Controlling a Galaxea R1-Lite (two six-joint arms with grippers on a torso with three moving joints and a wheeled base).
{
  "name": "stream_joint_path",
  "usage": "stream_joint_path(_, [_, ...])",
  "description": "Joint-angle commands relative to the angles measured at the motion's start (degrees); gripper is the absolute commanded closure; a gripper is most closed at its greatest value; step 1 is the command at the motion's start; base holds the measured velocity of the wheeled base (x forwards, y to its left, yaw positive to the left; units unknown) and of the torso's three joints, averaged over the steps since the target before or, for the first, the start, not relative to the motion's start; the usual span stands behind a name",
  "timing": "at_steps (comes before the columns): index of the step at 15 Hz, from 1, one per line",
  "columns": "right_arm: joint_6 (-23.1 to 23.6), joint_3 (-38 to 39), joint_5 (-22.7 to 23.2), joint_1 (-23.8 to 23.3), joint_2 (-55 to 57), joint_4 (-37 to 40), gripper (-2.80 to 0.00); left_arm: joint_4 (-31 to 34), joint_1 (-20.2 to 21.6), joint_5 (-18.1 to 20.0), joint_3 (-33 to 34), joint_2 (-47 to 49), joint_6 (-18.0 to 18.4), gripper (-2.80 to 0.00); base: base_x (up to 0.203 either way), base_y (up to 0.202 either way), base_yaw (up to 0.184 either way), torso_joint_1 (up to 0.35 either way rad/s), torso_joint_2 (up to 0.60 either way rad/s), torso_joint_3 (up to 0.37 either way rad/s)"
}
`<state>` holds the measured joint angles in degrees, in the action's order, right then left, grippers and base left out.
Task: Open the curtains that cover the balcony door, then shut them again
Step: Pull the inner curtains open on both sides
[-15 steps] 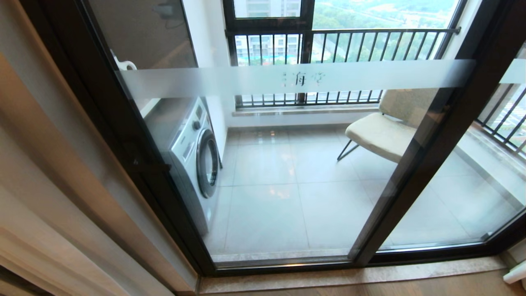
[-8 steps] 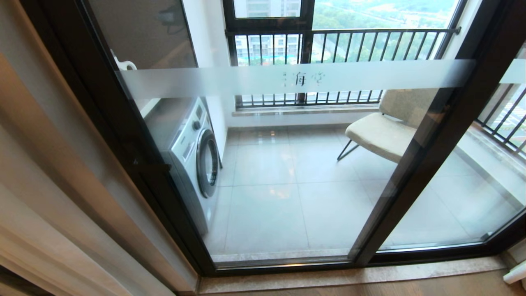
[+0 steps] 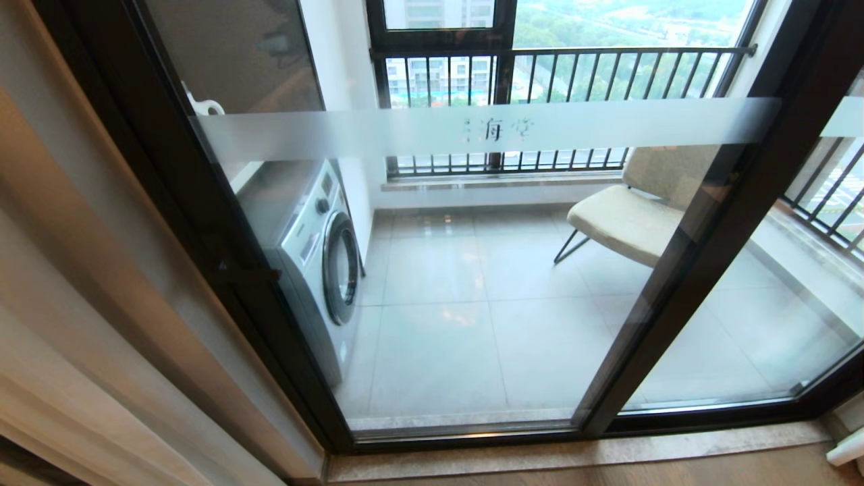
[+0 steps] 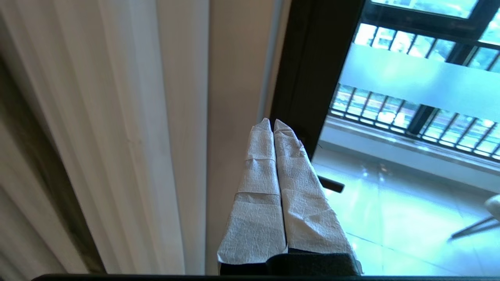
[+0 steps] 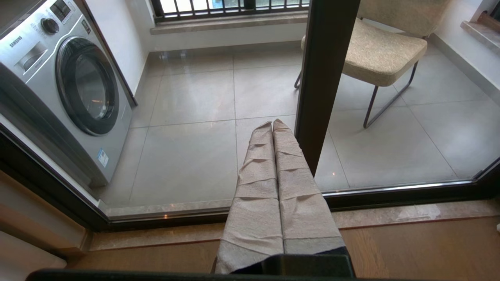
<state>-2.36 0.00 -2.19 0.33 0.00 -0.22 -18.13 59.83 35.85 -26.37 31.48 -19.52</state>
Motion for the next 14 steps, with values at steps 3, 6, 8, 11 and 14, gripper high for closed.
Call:
stream_joint_path(3, [-0.01,0.00,0.00,0.02,0.09,-0.04,0.00,0.15,-7.54,-0.18,1.21,1.85,0.08,0.00,0.000,0.000,0.000,0.000,0.00,0.000])
stream_joint_path(6, [-0.01,0.00,0.00,0.02,0.09,-0.04,0.00,2.89,-23.01,-3.59,1.44,2.08,0.71,0.00,0.000,0.000,0.000,0.000,0.00,0.000])
stream_joint_path(8, [-0.01,0.00,0.00,0.02,0.09,-0.04,0.00,6.93,-35.75,-11.11,1.59,1.69,3.12,0.00,0.000,0.000,0.000,0.000,0.00,0.000])
stream_joint_path(11, [-0.01,0.00,0.00,0.02,0.09,-0.04,0.00,13.10,-51.51,-25.44,4.32,-0.68,8.02,0.00,0.000,0.000,0.000,0.000,0.00,0.000])
stream_joint_path(14, [-0.01,0.00,0.00,0.02,0.09,0.00,0.00,14.88,-54.59,-29.14,12.07,-7.21,13.41,0.00,0.000,0.000,0.000,0.000,0.00,0.000])
